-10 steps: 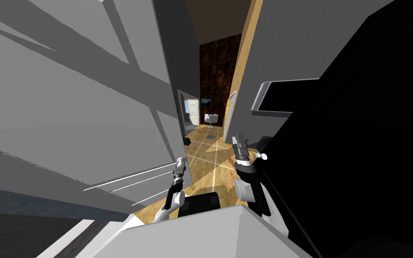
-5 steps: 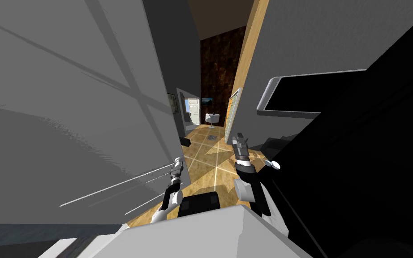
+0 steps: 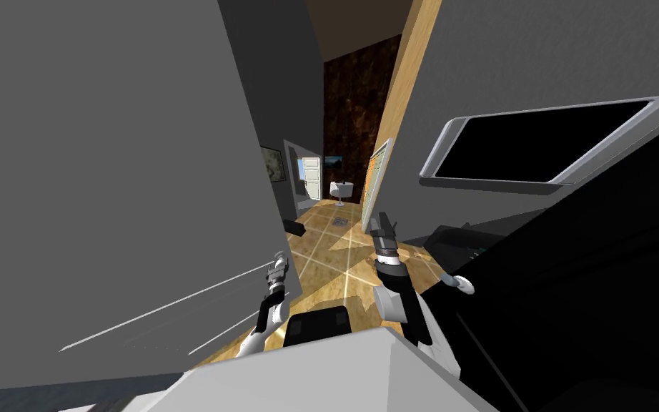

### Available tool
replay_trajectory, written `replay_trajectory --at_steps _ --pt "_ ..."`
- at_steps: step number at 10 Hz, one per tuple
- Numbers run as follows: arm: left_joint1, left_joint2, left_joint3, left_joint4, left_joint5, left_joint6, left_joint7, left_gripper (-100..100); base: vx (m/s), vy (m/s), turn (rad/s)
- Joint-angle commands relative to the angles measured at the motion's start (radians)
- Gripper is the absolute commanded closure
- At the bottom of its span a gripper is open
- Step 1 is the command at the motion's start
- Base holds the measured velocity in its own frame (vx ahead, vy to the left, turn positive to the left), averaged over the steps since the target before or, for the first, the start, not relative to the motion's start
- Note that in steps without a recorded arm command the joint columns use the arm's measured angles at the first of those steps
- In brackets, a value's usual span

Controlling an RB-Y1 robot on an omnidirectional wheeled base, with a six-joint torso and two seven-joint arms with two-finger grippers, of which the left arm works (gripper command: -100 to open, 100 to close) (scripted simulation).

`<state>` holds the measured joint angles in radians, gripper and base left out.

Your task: Push the door open

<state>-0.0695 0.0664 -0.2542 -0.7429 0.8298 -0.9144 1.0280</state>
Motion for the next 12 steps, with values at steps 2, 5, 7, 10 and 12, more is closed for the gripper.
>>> replay_trajectory --at_steps 2,5,7,10,12 --pt "-0.009 0.008 0.042 0.007 0.024 -0.022 -0.003 100 0.209 -0.029 0.046" --pt "-0.013 -0.001 0.077 0.009 0.048 -0.031 -0.009 100 0.216 -0.030 0.071" --pt "-0.015 -0.010 0.097 0.011 0.061 -0.035 -0.013 100 0.222 -0.051 0.081" --pt "-0.005 -0.021 0.103 0.002 0.067 -0.028 -0.023 100 0.173 -0.047 0.061" --pt "-0.005 -0.006 0.128 0.003 0.085 -0.038 -0.027 100 0.179 -0.014 0.043"
